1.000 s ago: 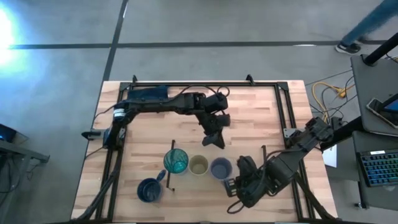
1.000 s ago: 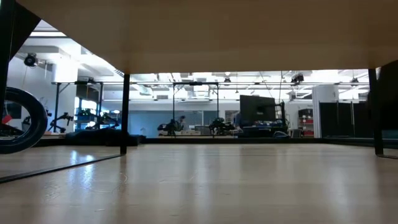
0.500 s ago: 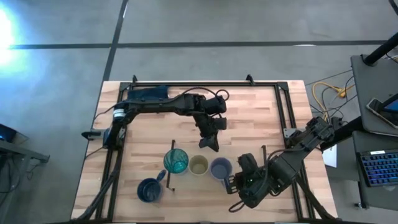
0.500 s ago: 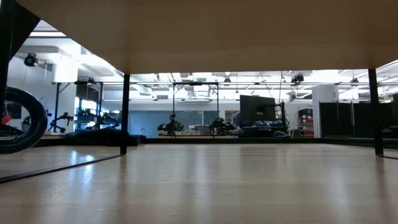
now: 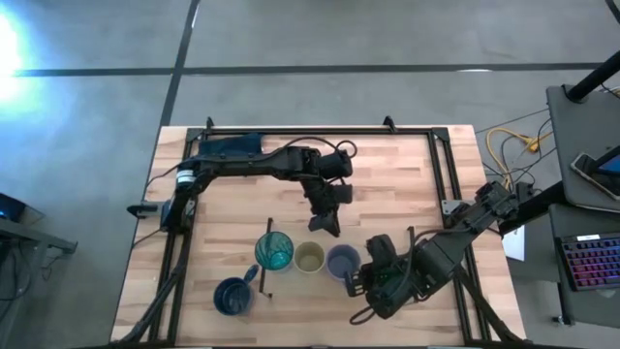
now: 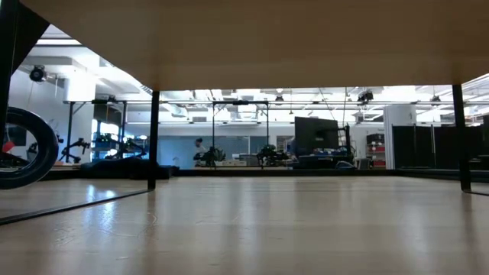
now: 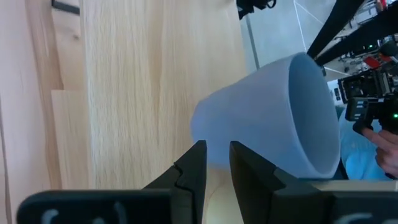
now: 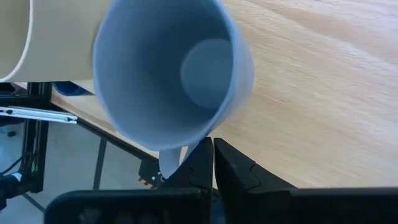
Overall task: Stack small to large cups/mugs on shelf
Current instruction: Put the blue mug on the shelf
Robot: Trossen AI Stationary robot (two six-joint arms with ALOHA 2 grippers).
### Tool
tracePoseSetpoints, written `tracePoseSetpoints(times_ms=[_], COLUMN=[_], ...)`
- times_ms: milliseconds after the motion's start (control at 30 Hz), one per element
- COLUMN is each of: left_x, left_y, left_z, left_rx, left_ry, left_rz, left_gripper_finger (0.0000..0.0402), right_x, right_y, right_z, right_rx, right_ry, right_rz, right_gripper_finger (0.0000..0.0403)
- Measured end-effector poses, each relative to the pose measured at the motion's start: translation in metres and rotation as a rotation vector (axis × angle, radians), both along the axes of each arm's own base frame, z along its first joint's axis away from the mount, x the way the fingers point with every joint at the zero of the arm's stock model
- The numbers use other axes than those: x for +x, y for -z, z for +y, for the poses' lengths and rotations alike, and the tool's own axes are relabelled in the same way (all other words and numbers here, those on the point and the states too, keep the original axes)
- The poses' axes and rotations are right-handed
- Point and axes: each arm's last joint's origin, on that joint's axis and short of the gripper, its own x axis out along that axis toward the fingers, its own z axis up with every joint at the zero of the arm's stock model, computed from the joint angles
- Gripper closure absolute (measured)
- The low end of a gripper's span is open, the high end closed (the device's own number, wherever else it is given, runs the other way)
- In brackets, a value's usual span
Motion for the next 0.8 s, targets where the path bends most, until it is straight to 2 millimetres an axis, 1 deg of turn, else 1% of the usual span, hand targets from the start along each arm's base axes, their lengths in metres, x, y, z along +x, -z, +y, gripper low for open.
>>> tracePoseSetpoints(times_ms=[300, 567, 667, 800], left_x=[0.005, 0.011, 0.011, 0.006], left_y=[-0.004, 0.005, 0.005, -0.004], left_z=[0.0, -0.001, 0.007, 0.025], left_rx=[-0.008, -0.034, -0.031, -0.024], left_ry=[0.004, 0.024, 0.01, -0.037], left_rz=[-0.068, -0.061, -0.066, -0.079], left_gripper_finger=[0.0345, 0.0345, 0.0345, 0.0345], right_x=[0.004, 0.005, 0.003, 0.001], right_y=[-0.002, -0.002, -0.001, -0.004], right_z=[0.003, 0.004, 0.002, 0.001], right_rx=[0.031, 0.039, 0.023, 0.027], right_ry=[0.001, 0.001, 0.001, -0.001], right_rz=[-0.043, -0.055, -0.032, -0.031], right_gripper_finger=[0.0394, 0.0394, 0.0394, 0.0394])
